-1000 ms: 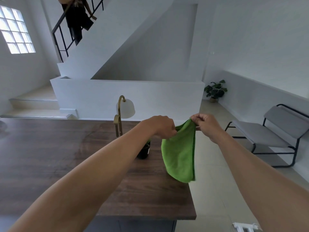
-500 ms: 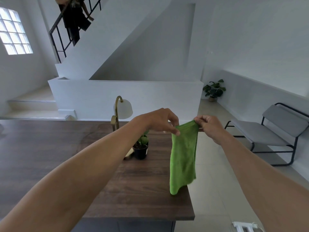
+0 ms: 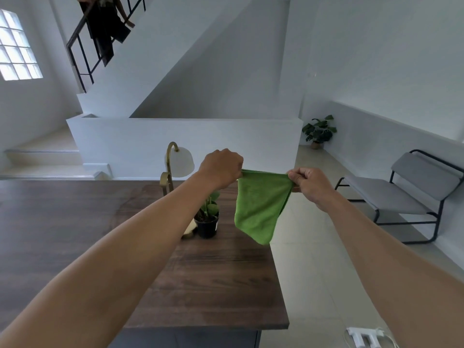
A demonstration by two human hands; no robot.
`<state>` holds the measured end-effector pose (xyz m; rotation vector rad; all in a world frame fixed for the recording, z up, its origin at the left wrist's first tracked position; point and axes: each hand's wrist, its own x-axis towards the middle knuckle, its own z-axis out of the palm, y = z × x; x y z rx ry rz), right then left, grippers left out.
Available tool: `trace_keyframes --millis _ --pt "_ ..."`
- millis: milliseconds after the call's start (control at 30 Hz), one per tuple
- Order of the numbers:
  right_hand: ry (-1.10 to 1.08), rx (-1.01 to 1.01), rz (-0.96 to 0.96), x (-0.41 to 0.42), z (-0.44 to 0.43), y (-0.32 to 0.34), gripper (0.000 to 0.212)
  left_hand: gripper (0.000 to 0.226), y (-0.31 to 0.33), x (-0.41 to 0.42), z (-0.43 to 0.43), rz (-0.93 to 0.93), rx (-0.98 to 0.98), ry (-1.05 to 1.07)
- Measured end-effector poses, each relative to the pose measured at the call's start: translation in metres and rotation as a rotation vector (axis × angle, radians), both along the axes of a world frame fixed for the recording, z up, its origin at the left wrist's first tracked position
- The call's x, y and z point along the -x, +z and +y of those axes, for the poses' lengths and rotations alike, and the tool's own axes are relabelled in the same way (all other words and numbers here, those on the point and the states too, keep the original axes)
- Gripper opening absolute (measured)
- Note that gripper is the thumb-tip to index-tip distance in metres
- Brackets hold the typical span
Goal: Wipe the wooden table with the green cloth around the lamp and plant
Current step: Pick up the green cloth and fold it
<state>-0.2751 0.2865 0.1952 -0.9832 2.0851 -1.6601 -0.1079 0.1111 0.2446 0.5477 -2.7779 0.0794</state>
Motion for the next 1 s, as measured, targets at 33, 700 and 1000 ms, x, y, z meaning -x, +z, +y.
trace_keyframes --millis 33,700,1000 --pt "-0.001 -0.009 0.005 0.002 0.001 -0.001 0.02 0.011 -0.003 -0.001 -0.003 0.046 -0.128 -0.04" --pt "-0.154 -0.122 0.272 0.022 -0.027 -0.006 0.013 0.005 -0.029 0.015 -0.031 0.355 -0.654 0.014" --pt "-0.102 -0.055 0.193 0.006 -0.015 -0.022 0.026 0.003 -0.043 -0.005 -0.02 0.37 -0.617 -0.06"
